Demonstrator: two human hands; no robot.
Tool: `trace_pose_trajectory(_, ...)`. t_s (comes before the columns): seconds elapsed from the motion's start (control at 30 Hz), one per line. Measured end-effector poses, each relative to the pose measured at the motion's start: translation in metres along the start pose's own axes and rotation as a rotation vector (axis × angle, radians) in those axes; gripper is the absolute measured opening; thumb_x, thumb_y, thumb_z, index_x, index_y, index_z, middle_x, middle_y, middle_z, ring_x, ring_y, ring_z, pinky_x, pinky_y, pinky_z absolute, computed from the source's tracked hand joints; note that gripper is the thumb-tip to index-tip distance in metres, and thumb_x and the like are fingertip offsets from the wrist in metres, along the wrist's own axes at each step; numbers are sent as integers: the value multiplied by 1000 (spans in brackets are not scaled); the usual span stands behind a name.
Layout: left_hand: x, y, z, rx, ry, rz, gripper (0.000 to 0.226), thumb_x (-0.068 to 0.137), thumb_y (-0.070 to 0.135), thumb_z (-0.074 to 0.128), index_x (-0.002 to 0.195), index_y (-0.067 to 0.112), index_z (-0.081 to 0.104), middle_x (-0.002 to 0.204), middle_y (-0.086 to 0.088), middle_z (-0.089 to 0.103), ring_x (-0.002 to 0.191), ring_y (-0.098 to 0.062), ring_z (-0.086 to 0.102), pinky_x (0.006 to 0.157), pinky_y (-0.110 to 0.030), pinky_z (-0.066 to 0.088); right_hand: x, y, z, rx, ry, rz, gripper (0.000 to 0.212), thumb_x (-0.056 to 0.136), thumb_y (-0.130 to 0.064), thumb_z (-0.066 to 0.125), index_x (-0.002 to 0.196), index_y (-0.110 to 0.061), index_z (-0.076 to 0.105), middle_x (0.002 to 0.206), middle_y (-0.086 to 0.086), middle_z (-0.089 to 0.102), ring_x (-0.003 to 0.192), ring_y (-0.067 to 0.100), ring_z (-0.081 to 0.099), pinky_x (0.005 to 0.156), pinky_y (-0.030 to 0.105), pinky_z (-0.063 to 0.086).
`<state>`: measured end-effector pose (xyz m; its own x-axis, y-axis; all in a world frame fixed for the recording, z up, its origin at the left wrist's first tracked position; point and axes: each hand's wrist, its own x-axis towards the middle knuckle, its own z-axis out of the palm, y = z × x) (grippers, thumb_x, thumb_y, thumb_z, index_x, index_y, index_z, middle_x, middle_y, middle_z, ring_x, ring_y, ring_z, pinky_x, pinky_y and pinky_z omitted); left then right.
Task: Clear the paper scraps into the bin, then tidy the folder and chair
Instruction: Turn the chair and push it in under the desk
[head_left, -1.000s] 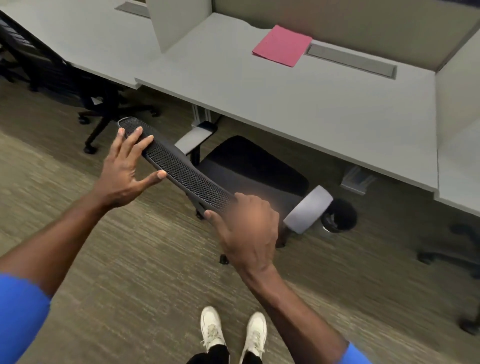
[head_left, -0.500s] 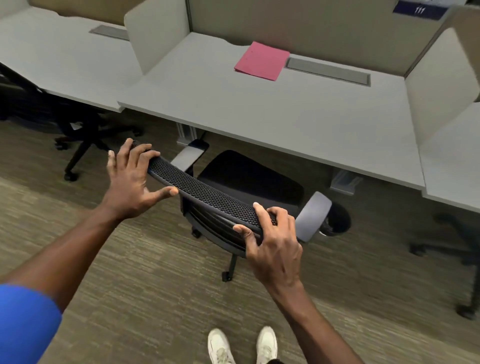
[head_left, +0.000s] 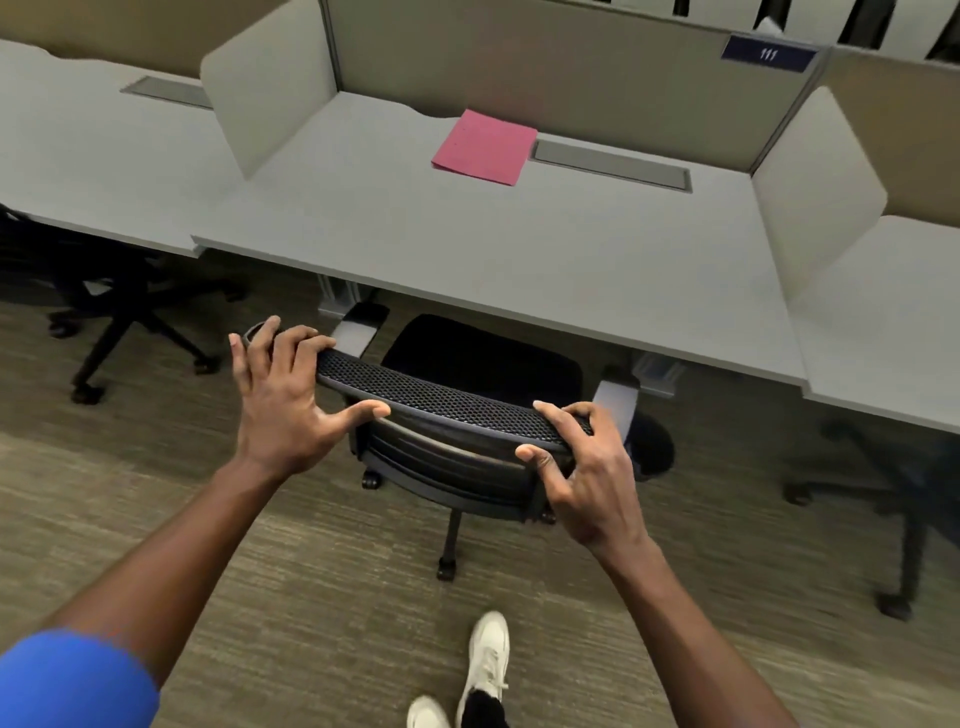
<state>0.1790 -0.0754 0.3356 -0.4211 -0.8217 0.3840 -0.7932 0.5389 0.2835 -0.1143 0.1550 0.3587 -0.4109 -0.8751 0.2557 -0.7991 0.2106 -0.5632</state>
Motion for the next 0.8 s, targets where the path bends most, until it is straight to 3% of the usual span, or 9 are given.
trace_pose_trajectory(0.27, 29, 13, 10, 61, -71, 4, 105, 72, 105, 36, 140, 25, 50, 150, -2, 45, 160, -35, 22, 130, -69, 4, 38, 30, 2, 7, 17, -63, 59, 96, -62, 59, 143, -28, 64, 125, 3, 54, 112, 17, 57, 95, 35, 55)
trace_pose_trajectory(0.47, 60, 21, 23, 76, -108, 1, 101, 74, 104, 34, 138, 27, 48, 150, -2, 46, 159, -35, 22, 131, -67, 0, 79, 55, 3, 6, 9, -99, 65, 95, -74, 49, 142, -31, 63, 124, -1, 51, 107, 15, 57, 91, 31, 56)
trace_pose_trajectory(0.8, 106, 36, 44, 66, -140, -24, 105, 72, 105, 28, 141, 28, 48, 152, -3, 44, 161, -32, 20, 131, -68, -2, 132, 88, 4, 25, 7, -110, 65, 94, -76, 49, 142, -34, 63, 124, -2, 53, 111, 16, 57, 93, 38, 58)
